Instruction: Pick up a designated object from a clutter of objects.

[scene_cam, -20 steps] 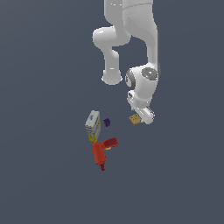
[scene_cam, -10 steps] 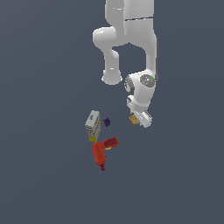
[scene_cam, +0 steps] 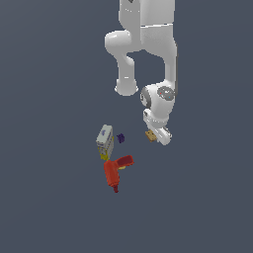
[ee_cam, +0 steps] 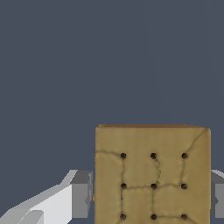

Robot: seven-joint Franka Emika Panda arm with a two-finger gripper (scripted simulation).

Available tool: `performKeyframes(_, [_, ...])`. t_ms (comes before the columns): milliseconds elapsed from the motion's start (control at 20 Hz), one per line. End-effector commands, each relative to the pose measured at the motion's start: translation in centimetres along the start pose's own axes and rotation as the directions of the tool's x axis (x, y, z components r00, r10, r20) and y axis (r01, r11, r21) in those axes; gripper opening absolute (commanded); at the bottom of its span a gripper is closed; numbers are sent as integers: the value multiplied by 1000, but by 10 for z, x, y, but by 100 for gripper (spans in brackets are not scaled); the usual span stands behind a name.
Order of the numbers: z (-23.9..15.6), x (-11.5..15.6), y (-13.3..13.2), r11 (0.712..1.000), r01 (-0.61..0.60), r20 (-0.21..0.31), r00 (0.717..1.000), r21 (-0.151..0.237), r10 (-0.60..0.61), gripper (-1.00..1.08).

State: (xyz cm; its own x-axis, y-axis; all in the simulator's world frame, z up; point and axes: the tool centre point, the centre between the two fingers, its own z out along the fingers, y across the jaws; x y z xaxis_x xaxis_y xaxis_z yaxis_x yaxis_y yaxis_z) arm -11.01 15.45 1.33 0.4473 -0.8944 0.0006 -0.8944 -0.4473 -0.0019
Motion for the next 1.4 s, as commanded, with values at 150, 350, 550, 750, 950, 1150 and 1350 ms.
performKeyframes(150, [1, 0, 1, 1000, 0, 0, 1000, -2, 0, -100])
performKeyframes(350, [-1, 0, 0, 1000, 0, 0, 1000, 0, 0, -100])
performKeyframes(550, [-8, 2, -3, 1000, 0, 0, 1000, 0, 0, -100])
performKeyframes(750, [-23, 4, -8, 1000, 0, 0, 1000, 0, 0, -100])
performKeyframes(950, [-44, 8, -15, 1000, 1, 0, 1000, 0, -1, -100])
performKeyframes(1150, [-73, 12, -25, 1000, 1, 1, 1000, 0, -1, -100])
performKeyframes(1350, [-108, 18, -37, 1000, 1, 2, 1000, 0, -1, -100])
